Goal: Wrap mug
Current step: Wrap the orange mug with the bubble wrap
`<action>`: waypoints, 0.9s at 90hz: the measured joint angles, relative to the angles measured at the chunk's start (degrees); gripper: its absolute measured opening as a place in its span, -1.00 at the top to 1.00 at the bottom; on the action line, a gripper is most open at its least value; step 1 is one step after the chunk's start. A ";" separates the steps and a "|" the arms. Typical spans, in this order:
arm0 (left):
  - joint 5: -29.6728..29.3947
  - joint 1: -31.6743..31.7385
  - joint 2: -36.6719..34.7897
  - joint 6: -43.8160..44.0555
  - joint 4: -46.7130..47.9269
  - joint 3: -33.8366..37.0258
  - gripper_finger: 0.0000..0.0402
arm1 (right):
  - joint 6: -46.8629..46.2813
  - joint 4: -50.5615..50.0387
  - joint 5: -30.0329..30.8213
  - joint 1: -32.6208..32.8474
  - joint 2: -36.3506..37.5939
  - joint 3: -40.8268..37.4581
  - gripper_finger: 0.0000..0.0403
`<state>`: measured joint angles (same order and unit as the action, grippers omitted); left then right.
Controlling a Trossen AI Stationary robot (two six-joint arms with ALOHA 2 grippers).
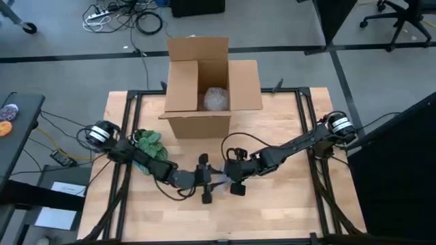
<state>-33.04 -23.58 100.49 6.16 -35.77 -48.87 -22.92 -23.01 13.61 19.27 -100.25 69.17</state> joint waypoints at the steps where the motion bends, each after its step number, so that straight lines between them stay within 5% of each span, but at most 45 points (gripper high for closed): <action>1: -0.36 0.32 0.31 0.01 0.06 -0.01 0.29 | 0.04 0.04 -0.19 0.00 0.00 0.00 0.89; 27: -0.59 4.25 3.71 3.36 1.35 -0.37 0.29 | -1.46 -2.53 -0.68 0.07 0.72 0.15 0.89; 50: -0.24 4.36 3.82 3.10 2.22 -0.26 0.29 | -1.39 -19.20 4.00 1.38 4.28 10.96 0.90; 81: 0.18 4.38 3.97 3.05 0.77 -0.13 0.29 | 0.44 -13.77 4.61 2.34 2.62 11.14 0.90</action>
<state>-32.86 -19.21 104.46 9.21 -35.00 -48.99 -22.48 -36.78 18.22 21.61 -97.63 80.31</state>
